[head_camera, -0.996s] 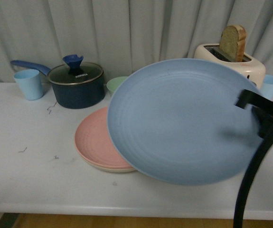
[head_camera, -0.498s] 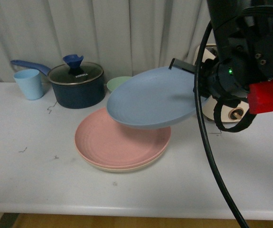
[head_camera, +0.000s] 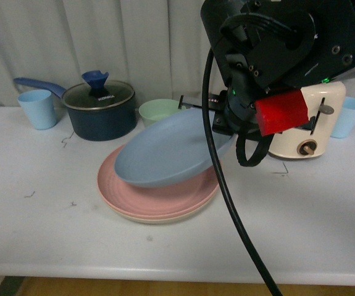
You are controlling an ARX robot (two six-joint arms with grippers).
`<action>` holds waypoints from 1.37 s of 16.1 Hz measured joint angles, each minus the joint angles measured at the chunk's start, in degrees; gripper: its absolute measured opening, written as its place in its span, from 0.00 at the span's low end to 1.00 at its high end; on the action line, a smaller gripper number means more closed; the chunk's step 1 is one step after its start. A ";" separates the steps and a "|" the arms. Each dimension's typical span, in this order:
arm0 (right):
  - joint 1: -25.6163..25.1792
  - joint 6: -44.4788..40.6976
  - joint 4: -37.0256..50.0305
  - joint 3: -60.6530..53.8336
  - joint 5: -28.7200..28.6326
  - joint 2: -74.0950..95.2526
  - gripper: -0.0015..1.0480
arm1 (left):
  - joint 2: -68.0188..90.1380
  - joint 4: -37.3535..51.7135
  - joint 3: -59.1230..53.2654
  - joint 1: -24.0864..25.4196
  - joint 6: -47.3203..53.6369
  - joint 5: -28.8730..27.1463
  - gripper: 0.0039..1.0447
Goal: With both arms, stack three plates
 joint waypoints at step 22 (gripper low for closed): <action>-0.28 -17.00 10.01 -8.76 -6.51 -8.35 0.93 | 0.00 -0.02 0.00 0.00 -0.02 0.02 0.94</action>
